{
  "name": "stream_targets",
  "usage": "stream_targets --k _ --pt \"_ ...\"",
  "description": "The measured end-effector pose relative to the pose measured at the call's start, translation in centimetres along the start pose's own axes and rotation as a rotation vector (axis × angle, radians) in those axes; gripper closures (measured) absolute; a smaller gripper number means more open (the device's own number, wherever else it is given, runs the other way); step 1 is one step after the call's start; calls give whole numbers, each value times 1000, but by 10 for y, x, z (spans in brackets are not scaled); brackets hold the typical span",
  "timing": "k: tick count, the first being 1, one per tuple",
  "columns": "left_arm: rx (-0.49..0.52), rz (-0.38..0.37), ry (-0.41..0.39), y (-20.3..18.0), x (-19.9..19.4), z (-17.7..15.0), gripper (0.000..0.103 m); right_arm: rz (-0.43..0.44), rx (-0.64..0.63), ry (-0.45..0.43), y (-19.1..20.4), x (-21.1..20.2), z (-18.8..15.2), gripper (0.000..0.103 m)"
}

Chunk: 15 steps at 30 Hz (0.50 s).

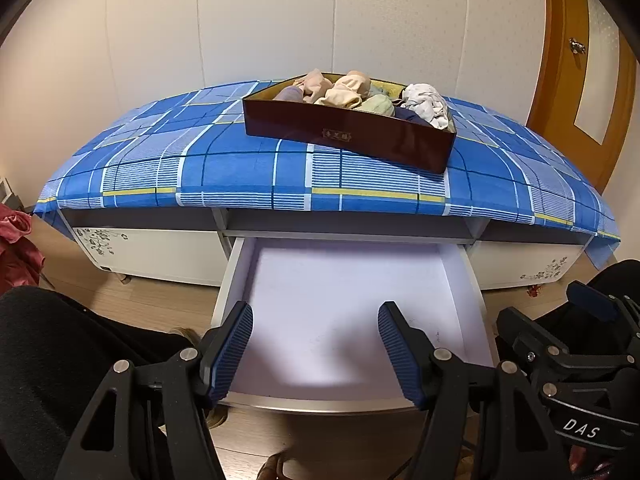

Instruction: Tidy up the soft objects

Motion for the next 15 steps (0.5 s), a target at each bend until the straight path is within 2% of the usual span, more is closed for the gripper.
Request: stream_targets --k 15 --pt "3 -10 -1 -1 -1 0 37 2 4 3 0 1 -1 0"
Point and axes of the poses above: each gripper's, at about its wrist camera, not at the fingertips, and x roughly the way its jaws point, y to its left, z to its top, the point moved 9 cm from there along x, roughly the way its jaws point, and after that the axes turned 11 degrees about z, right-handed, at the moved point
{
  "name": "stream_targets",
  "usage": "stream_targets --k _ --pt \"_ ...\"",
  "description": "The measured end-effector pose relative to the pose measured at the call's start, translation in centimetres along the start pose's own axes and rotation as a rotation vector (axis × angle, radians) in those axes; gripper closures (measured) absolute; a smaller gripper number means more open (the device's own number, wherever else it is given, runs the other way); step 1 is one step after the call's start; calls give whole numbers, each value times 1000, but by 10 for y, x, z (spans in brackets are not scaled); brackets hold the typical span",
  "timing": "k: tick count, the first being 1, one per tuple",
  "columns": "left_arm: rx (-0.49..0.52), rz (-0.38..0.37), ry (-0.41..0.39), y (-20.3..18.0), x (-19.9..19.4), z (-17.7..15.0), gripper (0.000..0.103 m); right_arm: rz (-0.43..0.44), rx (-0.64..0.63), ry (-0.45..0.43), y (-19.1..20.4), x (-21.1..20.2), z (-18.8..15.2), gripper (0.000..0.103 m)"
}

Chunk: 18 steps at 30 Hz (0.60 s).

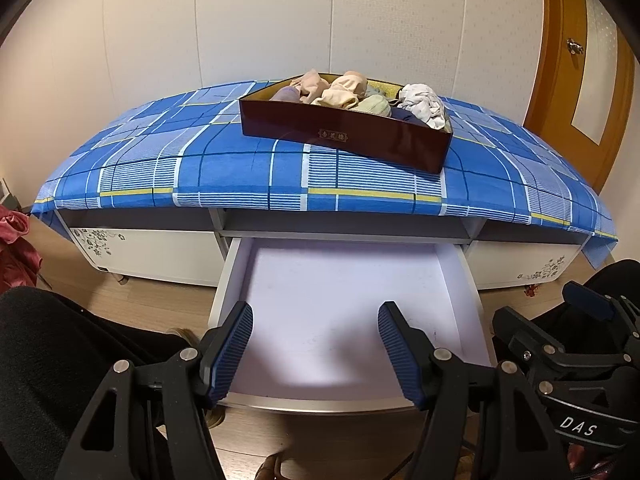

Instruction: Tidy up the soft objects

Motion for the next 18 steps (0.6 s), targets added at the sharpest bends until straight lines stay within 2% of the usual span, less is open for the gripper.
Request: stream_targets --k 18 --pt "6 -2 -4 -2 0 -1 37 1 2 0 0 0 0 0"
Point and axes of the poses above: each gripper's, at about its wrist camera, not at the fingertips, and x roughly the way its jaws point, y to its left, z to its top, the point moved 9 cm from there along x, roughly the way its jaws point, and after that the axes turned 11 degrees about z, right-handed, at the moved point
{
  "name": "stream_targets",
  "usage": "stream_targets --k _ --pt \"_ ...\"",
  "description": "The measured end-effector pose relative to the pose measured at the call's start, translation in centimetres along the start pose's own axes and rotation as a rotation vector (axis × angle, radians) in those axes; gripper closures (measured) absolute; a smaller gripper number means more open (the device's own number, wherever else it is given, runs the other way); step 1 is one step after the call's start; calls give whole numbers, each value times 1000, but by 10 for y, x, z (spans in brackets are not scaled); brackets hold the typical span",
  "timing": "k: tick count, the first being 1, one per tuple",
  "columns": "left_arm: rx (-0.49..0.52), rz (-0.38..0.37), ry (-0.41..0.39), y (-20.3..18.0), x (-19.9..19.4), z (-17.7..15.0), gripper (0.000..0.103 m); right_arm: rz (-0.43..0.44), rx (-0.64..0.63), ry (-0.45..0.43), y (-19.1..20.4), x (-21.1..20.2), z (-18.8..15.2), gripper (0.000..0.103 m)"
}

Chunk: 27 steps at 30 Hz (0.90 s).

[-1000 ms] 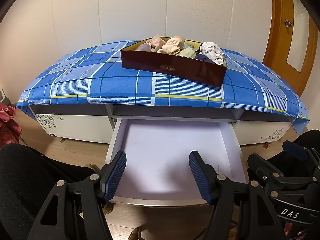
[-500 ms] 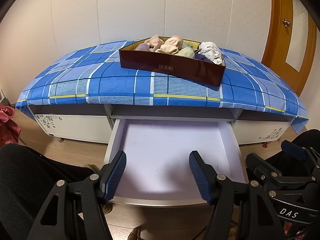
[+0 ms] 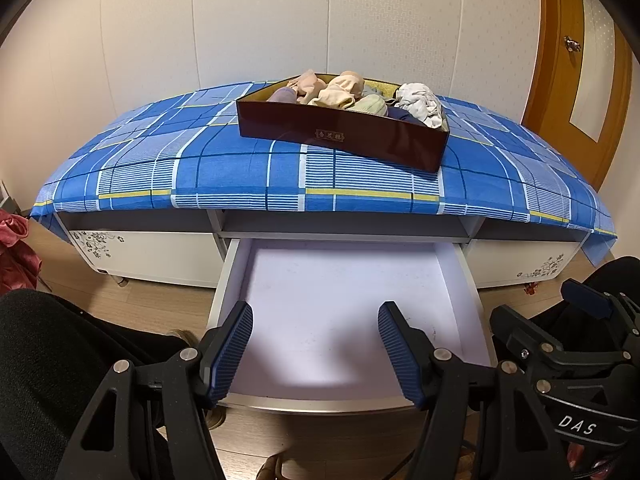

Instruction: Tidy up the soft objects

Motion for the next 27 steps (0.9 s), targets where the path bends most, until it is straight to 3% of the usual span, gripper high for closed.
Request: stream_targets --k 22,27 --pt "-1 -2 1 0 -1 -1 37 3 12 10 -3 3 -1 0" --pt "17 -30 26 -6 3 -3 37 1 21 17 -4 4 -2 0"
Point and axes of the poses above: each gripper's, at about its wrist camera, not at the fingertips, and x roughly the way its jaws point, y to its left, z to its top, the point moved 9 cm from there along x, roughly the way its jaws point, and after that the axes turned 11 degrees about z, right-handed, at the moved point
